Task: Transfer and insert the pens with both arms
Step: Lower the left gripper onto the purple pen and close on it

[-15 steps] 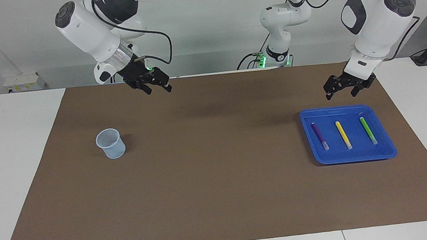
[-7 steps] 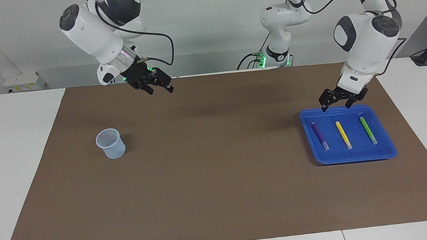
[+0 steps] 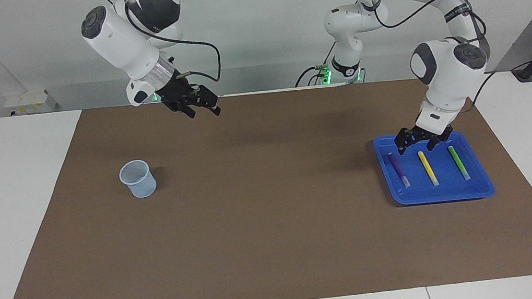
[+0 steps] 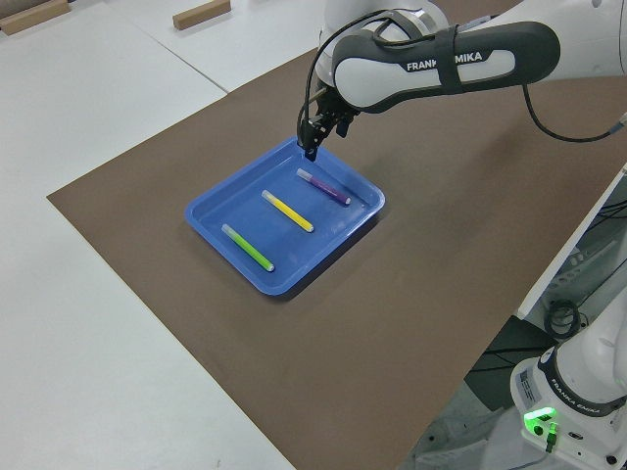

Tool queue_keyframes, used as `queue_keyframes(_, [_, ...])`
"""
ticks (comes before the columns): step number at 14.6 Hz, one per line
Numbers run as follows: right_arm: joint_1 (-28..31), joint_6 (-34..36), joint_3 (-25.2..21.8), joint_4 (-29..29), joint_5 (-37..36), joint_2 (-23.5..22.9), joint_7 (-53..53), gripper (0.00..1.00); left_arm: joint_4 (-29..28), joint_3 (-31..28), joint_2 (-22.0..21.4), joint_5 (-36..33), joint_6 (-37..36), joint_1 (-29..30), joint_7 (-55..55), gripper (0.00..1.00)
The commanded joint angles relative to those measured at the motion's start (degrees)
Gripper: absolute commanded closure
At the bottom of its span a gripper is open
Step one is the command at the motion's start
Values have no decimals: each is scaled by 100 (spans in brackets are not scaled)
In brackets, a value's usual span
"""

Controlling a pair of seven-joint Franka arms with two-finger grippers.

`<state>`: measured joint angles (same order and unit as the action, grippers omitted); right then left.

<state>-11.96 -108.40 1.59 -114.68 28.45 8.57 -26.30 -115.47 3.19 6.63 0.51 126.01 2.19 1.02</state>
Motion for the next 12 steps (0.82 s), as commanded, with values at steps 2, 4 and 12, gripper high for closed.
queue_keyframes(2, [-43, -155, -10, -195, 152, 154, -86, 0, 59, 23, 408, 99, 416, 97, 109, 3])
queue_keyframes(4, [-43, -155, -10, -195, 152, 154, -94, 0, 156, 24, 514, 90, 390, 97, 109, 3])
queue_keyframes(12, [-43, -155, -10, -195, 152, 154, -121, 0, 218, 24, 997, 99, 731, 62, 109, 8])
